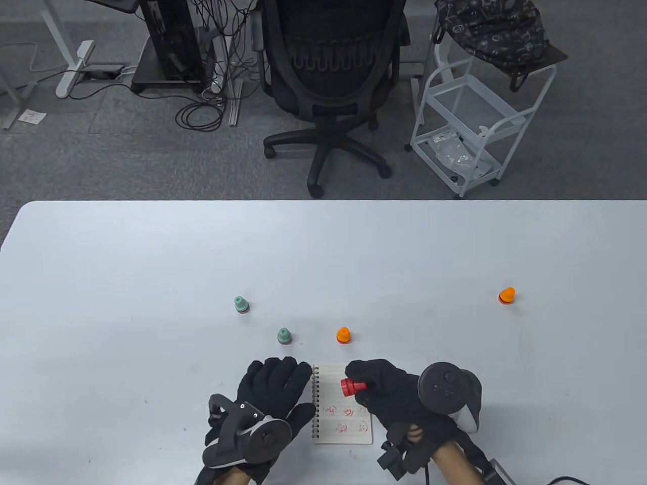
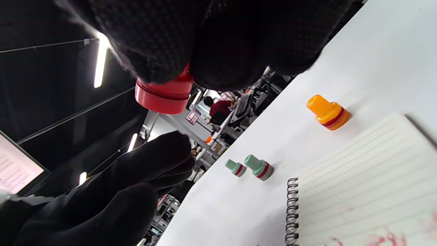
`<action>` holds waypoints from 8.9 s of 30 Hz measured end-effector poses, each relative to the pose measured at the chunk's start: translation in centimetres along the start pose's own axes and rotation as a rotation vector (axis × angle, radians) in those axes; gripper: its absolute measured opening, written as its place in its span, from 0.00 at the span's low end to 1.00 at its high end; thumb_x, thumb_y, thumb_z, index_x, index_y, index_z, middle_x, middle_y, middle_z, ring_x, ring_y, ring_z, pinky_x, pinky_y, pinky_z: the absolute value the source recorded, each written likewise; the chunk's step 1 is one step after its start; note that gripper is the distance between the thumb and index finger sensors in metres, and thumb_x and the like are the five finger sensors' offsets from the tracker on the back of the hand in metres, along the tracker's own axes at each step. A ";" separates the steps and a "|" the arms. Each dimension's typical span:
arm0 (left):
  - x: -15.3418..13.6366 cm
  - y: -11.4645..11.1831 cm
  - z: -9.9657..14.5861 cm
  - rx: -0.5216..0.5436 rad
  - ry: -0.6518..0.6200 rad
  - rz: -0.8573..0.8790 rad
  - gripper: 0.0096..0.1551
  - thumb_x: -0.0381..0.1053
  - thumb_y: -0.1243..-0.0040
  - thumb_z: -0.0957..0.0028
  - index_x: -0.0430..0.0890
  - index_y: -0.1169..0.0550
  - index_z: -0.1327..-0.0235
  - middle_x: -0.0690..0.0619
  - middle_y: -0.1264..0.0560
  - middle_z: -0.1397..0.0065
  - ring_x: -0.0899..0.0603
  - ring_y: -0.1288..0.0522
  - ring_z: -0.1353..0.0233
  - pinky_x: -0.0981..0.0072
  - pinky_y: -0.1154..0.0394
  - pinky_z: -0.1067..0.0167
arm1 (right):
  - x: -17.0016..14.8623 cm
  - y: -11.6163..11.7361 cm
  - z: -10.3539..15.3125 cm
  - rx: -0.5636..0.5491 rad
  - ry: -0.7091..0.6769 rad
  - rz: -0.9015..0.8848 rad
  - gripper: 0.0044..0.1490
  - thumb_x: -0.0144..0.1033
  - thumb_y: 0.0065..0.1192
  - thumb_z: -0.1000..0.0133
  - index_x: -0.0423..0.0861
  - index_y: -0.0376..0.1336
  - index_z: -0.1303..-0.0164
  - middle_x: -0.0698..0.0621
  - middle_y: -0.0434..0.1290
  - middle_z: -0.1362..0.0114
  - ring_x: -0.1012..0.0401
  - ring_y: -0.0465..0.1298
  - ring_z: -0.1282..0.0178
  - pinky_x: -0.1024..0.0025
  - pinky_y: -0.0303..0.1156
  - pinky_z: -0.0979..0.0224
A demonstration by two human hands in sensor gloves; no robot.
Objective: Stamp reward stamp onto notebook
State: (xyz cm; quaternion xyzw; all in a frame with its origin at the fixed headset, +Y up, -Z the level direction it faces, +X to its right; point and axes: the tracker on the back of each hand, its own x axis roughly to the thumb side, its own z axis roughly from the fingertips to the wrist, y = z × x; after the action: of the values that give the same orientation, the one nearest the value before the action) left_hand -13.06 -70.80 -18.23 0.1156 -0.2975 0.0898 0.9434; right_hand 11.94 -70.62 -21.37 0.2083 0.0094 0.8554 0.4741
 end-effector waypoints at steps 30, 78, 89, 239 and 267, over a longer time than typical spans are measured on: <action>1.5 -1.3 -0.9 -0.024 -0.040 0.356 0.37 0.60 0.39 0.46 0.39 0.25 0.31 0.41 0.25 0.30 0.30 0.24 0.35 0.33 0.31 0.36 | 0.2 2.6 1.3 0.051 -0.056 0.138 0.33 0.38 0.71 0.57 0.54 0.64 0.39 0.48 0.73 0.35 0.61 0.80 0.50 0.67 0.78 0.46; -3.6 -5.5 -0.3 -0.487 0.103 -0.108 0.39 0.58 0.44 0.43 0.46 0.31 0.19 0.36 0.41 0.16 0.23 0.39 0.24 0.29 0.41 0.30 | 0.6 1.7 1.5 0.024 -0.091 0.190 0.33 0.39 0.70 0.57 0.53 0.65 0.39 0.49 0.74 0.36 0.61 0.81 0.51 0.67 0.79 0.47; -4.0 -5.5 -0.3 -0.479 0.113 -0.093 0.39 0.59 0.44 0.43 0.46 0.31 0.19 0.36 0.40 0.16 0.23 0.38 0.24 0.29 0.40 0.30 | 0.6 1.1 1.5 0.005 -0.083 0.197 0.33 0.40 0.69 0.56 0.53 0.65 0.38 0.49 0.74 0.36 0.61 0.81 0.51 0.66 0.79 0.47; -4.5 0.4 0.9 -0.253 0.069 -0.164 0.39 0.64 0.48 0.44 0.45 0.26 0.23 0.38 0.32 0.20 0.25 0.32 0.26 0.29 0.38 0.31 | 0.9 9.6 -7.5 0.237 -0.058 1.169 0.32 0.41 0.67 0.58 0.59 0.66 0.40 0.57 0.78 0.37 0.64 0.83 0.52 0.69 0.80 0.46; -4.2 0.2 0.9 -0.261 0.053 -0.161 0.39 0.64 0.48 0.44 0.45 0.26 0.23 0.38 0.32 0.20 0.25 0.32 0.26 0.29 0.37 0.31 | 1.0 9.9 -7.9 0.231 -0.016 1.160 0.30 0.39 0.67 0.60 0.60 0.68 0.45 0.56 0.79 0.40 0.65 0.83 0.54 0.70 0.81 0.49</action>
State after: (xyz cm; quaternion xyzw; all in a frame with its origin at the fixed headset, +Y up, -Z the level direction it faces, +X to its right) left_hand -16.97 -71.27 -19.95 0.0131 -0.2712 -0.0226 0.9622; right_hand 0.62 -73.82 -26.11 0.2362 -0.0168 0.9667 -0.0966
